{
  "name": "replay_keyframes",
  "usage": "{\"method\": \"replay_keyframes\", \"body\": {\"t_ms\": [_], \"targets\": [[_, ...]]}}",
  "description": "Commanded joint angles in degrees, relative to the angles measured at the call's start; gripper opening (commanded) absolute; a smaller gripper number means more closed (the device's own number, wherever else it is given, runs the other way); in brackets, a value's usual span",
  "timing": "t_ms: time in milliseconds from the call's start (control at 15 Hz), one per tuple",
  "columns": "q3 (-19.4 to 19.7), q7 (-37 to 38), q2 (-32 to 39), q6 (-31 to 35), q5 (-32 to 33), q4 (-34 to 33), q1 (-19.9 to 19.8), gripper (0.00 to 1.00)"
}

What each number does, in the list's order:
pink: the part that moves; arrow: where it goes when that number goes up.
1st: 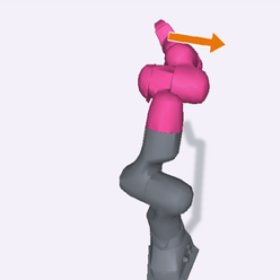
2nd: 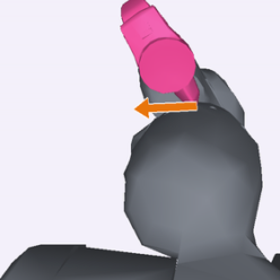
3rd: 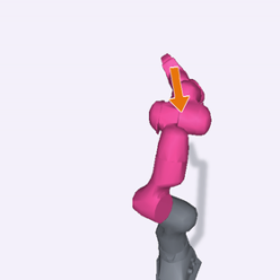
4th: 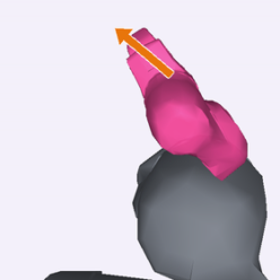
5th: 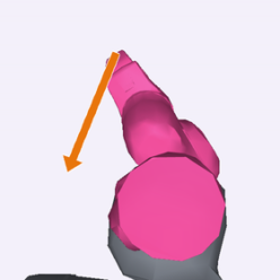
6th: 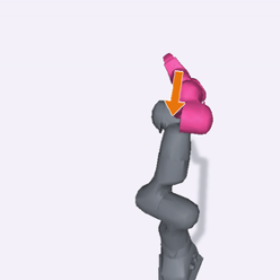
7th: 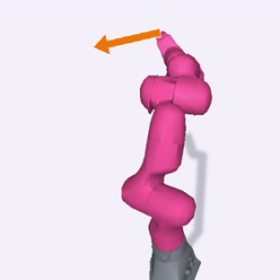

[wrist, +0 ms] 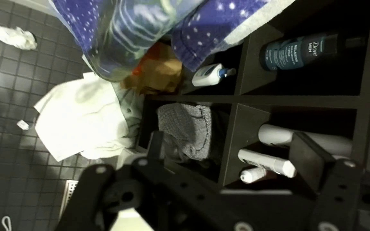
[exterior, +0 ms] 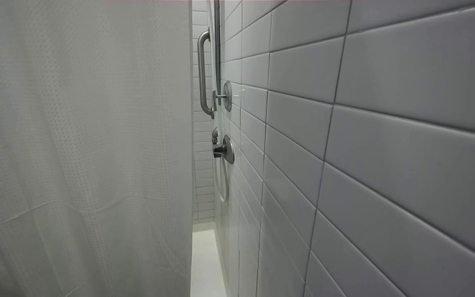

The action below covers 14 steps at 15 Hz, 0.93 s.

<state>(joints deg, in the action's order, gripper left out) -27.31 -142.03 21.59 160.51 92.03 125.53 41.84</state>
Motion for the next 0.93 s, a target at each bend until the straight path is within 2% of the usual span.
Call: {"method": "replay_keyframes", "body": {"t_ms": [0, 200, 400, 667, 867], "targets": [[-0.3, 7.1, 1.9, 7.7, 1.4, -4.0, -1.9, 1.00], [-1.1, 10.9, 3.6, 12.4, 0.6, -9.3, -1.5, 1.00], [-1.7, 17.9, 5.8, 15.6, 2.8, -16.1, -0.5, 1.00], [-2.1, 23.7, 6.5, 15.5, 4.8, -22.8, 1.1, 1.00], [-2.1, 25.0, 7.2, 14.5, 5.5, -26.8, 2.6, 1.00]]}}
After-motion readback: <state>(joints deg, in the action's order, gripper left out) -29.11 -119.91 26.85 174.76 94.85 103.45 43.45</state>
